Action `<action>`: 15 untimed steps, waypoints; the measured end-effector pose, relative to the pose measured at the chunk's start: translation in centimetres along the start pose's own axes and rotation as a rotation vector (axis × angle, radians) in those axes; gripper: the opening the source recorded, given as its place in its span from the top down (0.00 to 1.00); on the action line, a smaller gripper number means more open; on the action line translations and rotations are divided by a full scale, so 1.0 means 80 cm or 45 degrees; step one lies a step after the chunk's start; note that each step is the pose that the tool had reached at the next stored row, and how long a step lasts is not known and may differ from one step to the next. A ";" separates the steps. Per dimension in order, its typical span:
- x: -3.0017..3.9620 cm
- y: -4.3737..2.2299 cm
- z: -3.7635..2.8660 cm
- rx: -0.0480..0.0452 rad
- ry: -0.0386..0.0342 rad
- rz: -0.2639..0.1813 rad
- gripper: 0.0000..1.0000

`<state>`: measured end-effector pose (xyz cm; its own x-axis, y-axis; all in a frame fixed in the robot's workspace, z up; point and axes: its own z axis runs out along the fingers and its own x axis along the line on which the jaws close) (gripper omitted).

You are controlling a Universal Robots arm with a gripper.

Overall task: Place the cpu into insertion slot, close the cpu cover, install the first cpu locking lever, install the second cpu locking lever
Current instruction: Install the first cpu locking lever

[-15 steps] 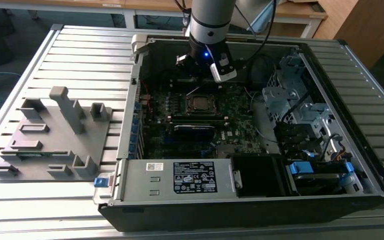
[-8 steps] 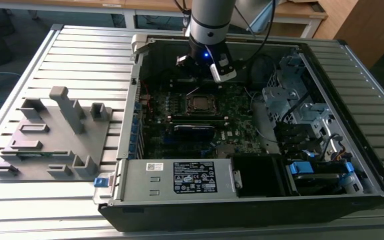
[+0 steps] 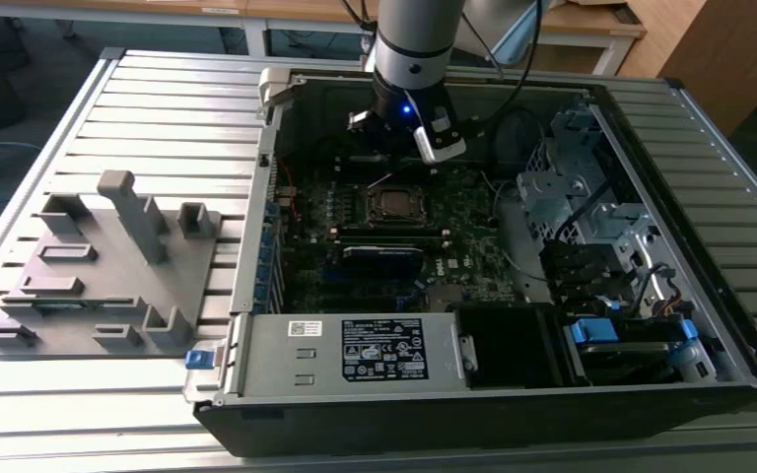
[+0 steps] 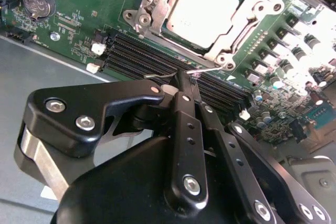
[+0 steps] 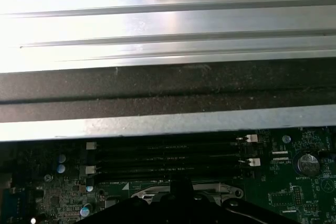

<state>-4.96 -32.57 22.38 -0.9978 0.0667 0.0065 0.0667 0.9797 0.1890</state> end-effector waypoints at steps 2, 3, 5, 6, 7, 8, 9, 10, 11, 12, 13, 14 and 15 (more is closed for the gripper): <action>-0.0003 -0.0002 0.0013 0.000 -0.0001 0.000 0.90; -0.0011 -0.0003 0.0019 0.000 -0.0001 0.000 0.90; -0.0037 -0.0003 0.0032 0.003 -0.0001 0.000 0.90; -0.0052 -0.0004 0.0038 0.004 -0.0002 0.000 0.90; -0.0067 -0.0004 0.0044 0.006 -0.0003 0.000 0.90; -0.0084 -0.0004 0.0050 0.009 -0.0004 0.000 0.90; -0.0101 -0.0003 0.0056 0.011 -0.0006 0.000 0.90; -0.0119 -0.0003 0.0062 0.014 -0.0008 0.000 0.90; -0.0135 -0.0003 0.0068 0.017 -0.0010 0.000 0.90; -0.0150 -0.0003 0.0074 0.019 -0.0012 0.000 0.90; -0.0161 -0.0003 0.0081 0.022 -0.0015 0.000 0.90; -0.0167 -0.0003 0.0086 0.025 -0.0019 0.001 0.90; -0.0171 -0.0003 0.0093 0.027 -0.0028 0.005 0.90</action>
<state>-3.59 -32.55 21.64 -0.9975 0.0709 0.0050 0.0708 0.9833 0.1679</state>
